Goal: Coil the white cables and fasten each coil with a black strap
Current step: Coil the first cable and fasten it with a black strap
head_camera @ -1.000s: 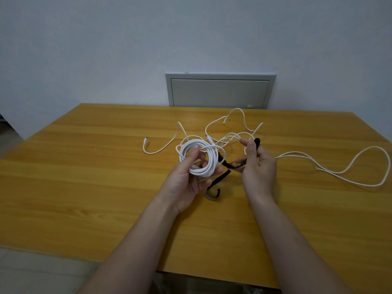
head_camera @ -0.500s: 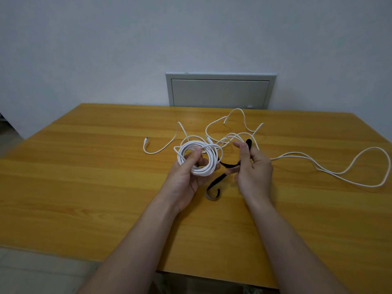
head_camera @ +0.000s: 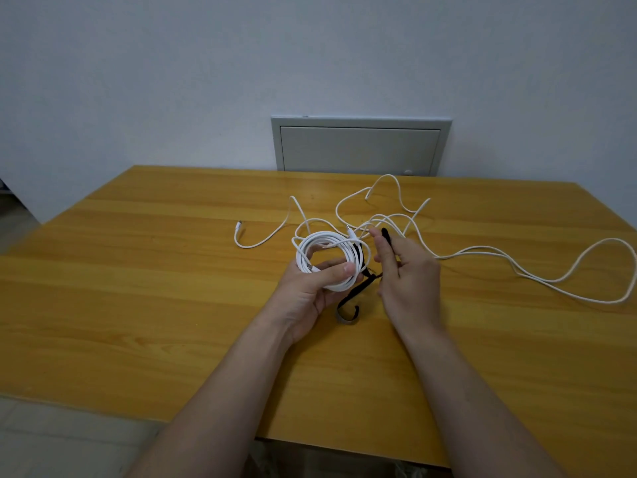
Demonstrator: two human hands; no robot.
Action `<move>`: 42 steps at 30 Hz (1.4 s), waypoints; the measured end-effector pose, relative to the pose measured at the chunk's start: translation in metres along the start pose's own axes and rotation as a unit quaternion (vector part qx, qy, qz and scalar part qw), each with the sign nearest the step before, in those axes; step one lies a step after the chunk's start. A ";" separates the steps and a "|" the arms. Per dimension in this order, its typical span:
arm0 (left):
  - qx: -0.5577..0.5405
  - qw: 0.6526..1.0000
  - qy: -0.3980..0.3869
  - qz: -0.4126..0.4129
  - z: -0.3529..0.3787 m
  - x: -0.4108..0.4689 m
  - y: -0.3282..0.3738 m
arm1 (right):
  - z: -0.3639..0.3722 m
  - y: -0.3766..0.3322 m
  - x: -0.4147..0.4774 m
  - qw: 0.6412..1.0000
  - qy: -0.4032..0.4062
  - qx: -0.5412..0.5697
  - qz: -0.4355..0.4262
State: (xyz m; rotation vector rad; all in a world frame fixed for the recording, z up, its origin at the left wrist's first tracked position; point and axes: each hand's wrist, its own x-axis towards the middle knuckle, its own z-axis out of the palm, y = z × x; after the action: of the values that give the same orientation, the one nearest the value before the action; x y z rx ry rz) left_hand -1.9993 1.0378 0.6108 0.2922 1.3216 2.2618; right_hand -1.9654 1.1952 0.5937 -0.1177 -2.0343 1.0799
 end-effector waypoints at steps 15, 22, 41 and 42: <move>-0.040 0.995 -0.090 -0.006 -0.001 -0.003 0.004 | 0.000 0.004 -0.002 0.997 -0.068 0.006 0.023; -0.051 0.996 -0.077 -0.019 -0.001 -0.002 0.002 | 0.000 0.003 -0.002 0.998 -0.054 0.005 0.039; -0.045 0.999 0.015 0.021 -0.004 0.002 0.004 | 0.006 -0.019 -0.004 0.918 -0.107 0.349 0.151; -0.058 0.998 0.016 0.018 -0.005 0.002 0.004 | 0.006 -0.019 -0.004 0.919 -0.109 0.351 0.146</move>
State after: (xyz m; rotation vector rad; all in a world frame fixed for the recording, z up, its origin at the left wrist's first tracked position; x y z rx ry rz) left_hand -2.0043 1.0339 0.6118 0.2431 1.2033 2.3726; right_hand -1.9619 1.1774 0.6028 0.0767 -1.7194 2.0280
